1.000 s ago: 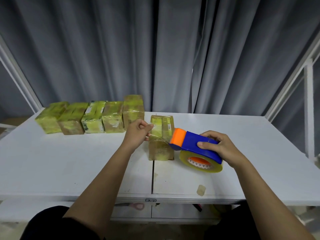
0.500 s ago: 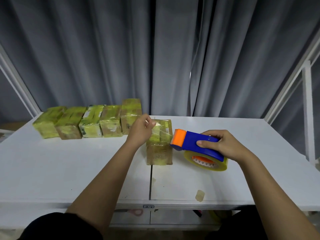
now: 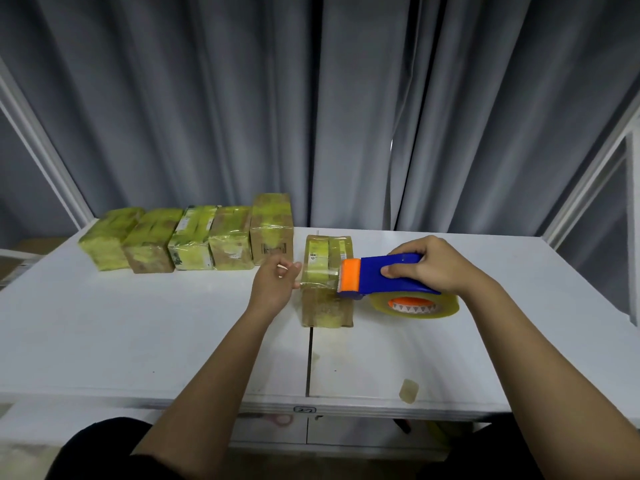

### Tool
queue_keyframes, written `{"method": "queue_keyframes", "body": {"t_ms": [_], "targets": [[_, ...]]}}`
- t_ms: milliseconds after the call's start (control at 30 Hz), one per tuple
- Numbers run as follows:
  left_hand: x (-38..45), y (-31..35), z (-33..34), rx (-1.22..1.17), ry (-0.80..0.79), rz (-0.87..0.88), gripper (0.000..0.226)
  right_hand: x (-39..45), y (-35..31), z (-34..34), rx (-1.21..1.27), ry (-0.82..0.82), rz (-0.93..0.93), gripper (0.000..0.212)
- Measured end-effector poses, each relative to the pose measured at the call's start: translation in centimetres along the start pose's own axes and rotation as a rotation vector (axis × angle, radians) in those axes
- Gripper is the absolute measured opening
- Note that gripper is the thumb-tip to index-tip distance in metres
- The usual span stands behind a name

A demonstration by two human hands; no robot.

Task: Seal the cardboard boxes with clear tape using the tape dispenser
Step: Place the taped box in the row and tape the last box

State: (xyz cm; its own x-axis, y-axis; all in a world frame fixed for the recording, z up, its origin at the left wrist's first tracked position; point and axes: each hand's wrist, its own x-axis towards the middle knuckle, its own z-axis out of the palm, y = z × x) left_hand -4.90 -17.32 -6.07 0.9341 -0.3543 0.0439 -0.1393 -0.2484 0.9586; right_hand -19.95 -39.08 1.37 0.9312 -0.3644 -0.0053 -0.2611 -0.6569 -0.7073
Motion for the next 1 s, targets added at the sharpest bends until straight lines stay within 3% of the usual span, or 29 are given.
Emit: {"method": "queue_keyframes", "body": {"t_ms": [233, 500, 1000], "targets": [[0.9, -0.9, -0.3, -0.053, 0.017, -0.12, 0.024, 1.4, -0.4, 0.2, -0.029, -0.099, 0.017, 0.034], [0.6, -1.5, 0.2, 0.045, 0.018, -0.017, 0.017, 2.2, -0.2, 0.1, -0.094, -0.086, 0.009, 0.034], [0.9, -2.9, 0.2, -0.063, 0.043, -0.161, 0.018, 3.9, -0.6, 0.6, -0.151, -0.152, -0.006, 0.037]]}}
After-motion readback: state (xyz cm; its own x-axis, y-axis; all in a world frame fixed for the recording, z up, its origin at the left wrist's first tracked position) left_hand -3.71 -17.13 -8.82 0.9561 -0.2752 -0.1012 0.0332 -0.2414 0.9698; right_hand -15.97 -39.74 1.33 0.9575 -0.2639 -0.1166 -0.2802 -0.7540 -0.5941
